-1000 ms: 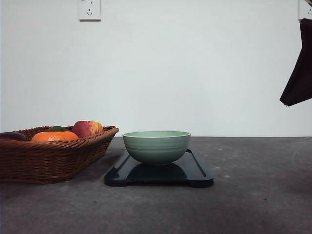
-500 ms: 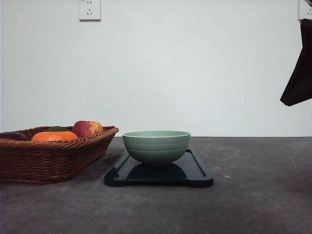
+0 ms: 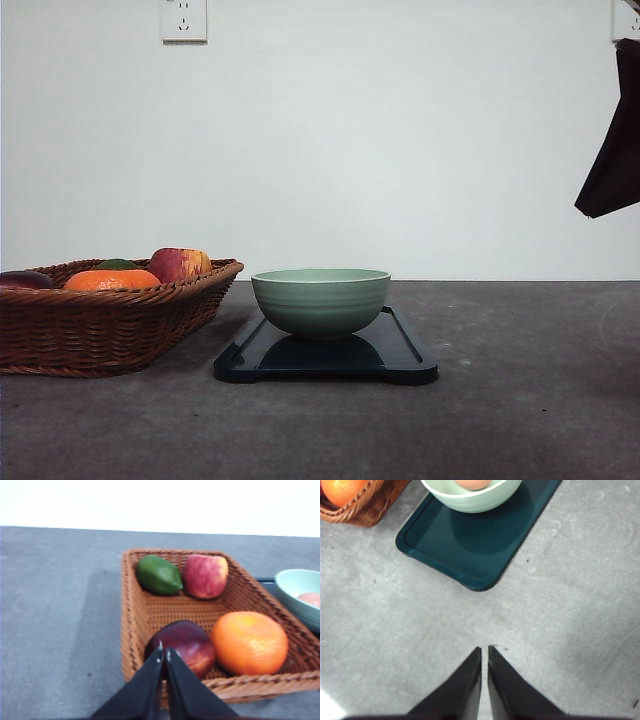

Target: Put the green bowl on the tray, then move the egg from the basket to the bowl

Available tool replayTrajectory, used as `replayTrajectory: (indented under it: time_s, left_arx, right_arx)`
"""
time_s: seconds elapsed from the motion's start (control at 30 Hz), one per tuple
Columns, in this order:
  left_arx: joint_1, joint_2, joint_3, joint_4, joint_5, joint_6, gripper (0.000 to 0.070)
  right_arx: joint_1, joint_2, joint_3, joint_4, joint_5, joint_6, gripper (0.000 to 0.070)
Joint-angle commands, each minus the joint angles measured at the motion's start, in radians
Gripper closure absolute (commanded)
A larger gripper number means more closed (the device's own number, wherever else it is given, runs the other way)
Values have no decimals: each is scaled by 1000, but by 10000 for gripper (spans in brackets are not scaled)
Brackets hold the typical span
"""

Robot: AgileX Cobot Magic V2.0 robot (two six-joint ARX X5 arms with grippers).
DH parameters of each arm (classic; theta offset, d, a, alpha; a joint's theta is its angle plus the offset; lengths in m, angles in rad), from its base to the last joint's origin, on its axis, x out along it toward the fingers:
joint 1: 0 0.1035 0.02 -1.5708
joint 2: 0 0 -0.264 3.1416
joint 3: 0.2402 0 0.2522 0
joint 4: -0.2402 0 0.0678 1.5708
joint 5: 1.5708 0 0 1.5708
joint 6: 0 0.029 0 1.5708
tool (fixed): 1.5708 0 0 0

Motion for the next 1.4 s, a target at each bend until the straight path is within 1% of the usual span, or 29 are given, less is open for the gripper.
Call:
replayTrajectory:
  time_s: [0.0, 0.03, 0.67, 0.7, 0.73, 0.77, 0.83, 0.93, 1.03, 1.13, 1.27, 1.37]
  left_arx:
    - [0, -2, -20, -1, -5, 11, 700]
    - [0, -2, -20, 4, -6, 19, 700]
    - [0, -2, -20, 9, -5, 18, 700]
    - [0, -2, -20, 9, -5, 18, 700]
    - [0, -2, -20, 9, -5, 18, 700]
    - [0, -2, -20, 9, -5, 18, 700]
    - [0, -2, -20, 9, -5, 18, 700]
    - [0, -2, -20, 9, -5, 18, 700]
    - [0, -2, -20, 9, -5, 18, 700]
    - [0, -2, -20, 9, -5, 18, 700]
    - [0, -2, -20, 9, -5, 18, 700]
    - [0, -2, -20, 9, -5, 18, 700]
  right_arx:
    - [5, 3, 2, 8, -1, 9, 685]
    - [5, 3, 2, 8, -1, 9, 685]
    - [5, 3, 2, 8, 4, 7, 685]
    - [5, 3, 2, 9, 11, -16, 685]
    - [5, 3, 2, 12, 25, -65, 685]
    - [4, -2, -1, 16, 42, -96, 685]
    - [-2, -29, -23, 51, 99, -152, 685]
    - [-38, -113, -116, 189, 144, -194, 685]
    - [-113, -255, -246, 333, 145, -201, 685]
    - [-195, -406, -367, 435, 146, -204, 685]
    - [-287, -597, -473, 461, 148, -208, 685]
    - [-331, -723, -533, 461, 170, -200, 685]
